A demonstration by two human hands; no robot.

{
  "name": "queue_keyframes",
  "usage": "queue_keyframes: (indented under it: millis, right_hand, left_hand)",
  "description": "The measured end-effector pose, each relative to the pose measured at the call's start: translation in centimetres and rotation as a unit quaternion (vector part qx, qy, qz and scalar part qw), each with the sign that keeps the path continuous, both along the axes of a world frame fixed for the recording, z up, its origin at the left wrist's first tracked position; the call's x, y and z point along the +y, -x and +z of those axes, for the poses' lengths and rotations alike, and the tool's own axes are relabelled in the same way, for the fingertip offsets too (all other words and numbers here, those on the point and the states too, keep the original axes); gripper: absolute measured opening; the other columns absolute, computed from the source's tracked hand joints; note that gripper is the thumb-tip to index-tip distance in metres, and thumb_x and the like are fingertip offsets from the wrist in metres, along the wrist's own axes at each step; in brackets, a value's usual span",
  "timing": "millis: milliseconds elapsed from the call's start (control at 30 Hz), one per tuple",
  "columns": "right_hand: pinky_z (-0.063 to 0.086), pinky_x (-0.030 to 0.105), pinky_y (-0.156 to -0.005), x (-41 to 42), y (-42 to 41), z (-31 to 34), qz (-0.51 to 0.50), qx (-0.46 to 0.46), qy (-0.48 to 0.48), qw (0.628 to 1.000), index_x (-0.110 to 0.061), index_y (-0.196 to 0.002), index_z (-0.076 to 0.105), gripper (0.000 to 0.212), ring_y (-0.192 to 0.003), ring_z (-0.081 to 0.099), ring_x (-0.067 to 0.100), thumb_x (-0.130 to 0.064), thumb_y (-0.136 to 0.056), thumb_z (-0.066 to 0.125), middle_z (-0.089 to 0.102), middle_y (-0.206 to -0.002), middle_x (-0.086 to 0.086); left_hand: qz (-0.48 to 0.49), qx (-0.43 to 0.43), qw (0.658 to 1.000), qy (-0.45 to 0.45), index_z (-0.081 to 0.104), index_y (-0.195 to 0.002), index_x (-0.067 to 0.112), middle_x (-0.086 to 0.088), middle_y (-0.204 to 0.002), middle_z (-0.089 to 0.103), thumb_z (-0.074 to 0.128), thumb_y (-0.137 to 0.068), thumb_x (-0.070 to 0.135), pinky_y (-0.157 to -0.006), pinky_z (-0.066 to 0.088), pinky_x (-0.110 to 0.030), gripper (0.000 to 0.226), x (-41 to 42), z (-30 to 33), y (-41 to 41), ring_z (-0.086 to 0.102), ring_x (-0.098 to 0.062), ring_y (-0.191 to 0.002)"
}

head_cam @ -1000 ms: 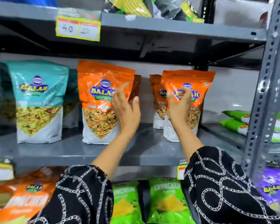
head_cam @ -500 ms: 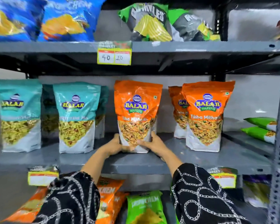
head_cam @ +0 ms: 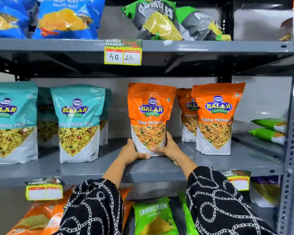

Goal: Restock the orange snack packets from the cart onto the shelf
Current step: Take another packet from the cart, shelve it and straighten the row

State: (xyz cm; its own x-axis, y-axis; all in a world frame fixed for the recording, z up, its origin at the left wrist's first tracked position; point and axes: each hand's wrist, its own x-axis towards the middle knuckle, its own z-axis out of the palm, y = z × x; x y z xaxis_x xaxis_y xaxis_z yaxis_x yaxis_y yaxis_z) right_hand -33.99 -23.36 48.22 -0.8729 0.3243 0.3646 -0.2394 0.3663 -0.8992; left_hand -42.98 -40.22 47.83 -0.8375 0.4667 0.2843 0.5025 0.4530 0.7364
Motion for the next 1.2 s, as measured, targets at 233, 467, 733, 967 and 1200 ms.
queue_keyframes:
  millis: [233,467,733,967,1200]
  right_hand:
    - [0.041,0.044,-0.109,-0.7,0.0,0.2,-0.034,0.059,-0.056,0.996,-0.031,-0.142,0.023,0.115,-0.129,0.048,0.019,-0.048,-0.049,0.088,0.05,-0.141,-0.002]
    - [0.031,0.054,-0.115,-0.2,0.1,0.2,-0.037,0.085,-0.099,0.991,-0.053,-0.144,-0.002,0.121,-0.143,0.028,0.023,-0.049,-0.059,0.084,0.031,-0.154,0.001]
    - [0.029,0.039,-0.113,-0.2,-0.2,0.0,-0.029,0.11,-0.102,0.988,-0.047,-0.145,-0.012,0.121,-0.144,0.024,0.018,-0.045,-0.067,0.081,0.018,-0.159,-0.004]
    - [0.053,0.047,-0.082,1.9,-2.3,1.3,-0.267,0.193,-0.052,0.943,-0.017,-0.126,0.047,0.039,-0.087,0.061,0.025,-0.031,-0.091,0.058,0.061,-0.091,0.005]
    - [0.04,0.044,-0.093,9.6,-7.6,2.5,-0.423,0.256,-0.098,0.864,-0.002,-0.124,0.047,0.045,-0.111,0.049,0.037,-0.023,-0.087,0.061,0.056,-0.118,0.024]
  left_hand:
    - [-0.072,0.062,0.985,-0.144,0.01,-0.137,0.043,0.01,-0.13,0.046,0.082,-0.055,0.051,-0.089,0.042,-0.028,0.11,0.1,0.3,-0.9,0.049,-0.01,-0.111]
    - [-0.068,0.078,0.987,-0.125,0.002,-0.143,0.042,-0.002,-0.146,0.043,0.083,-0.061,0.043,-0.098,0.042,-0.035,0.115,-0.1,0.1,-0.3,0.049,-0.026,-0.126]
    - [-0.021,0.075,0.985,-0.152,0.0,-0.147,0.031,-0.002,-0.158,0.018,0.079,-0.058,0.057,-0.113,0.028,-0.042,0.122,0.1,0.3,-1.0,0.023,-0.025,-0.144]
    - [0.164,0.292,0.921,-0.196,0.031,-0.134,0.007,-0.017,-0.129,0.043,0.05,-0.087,0.043,-0.1,0.042,-0.054,0.062,1.8,1.7,-5.1,0.042,-0.032,-0.118]
    - [0.022,0.27,0.952,-0.144,0.031,-0.135,0.005,-0.019,-0.137,0.038,0.051,-0.091,0.035,-0.105,0.036,-0.043,0.057,14.5,1.1,-11.2,0.04,-0.034,-0.127]
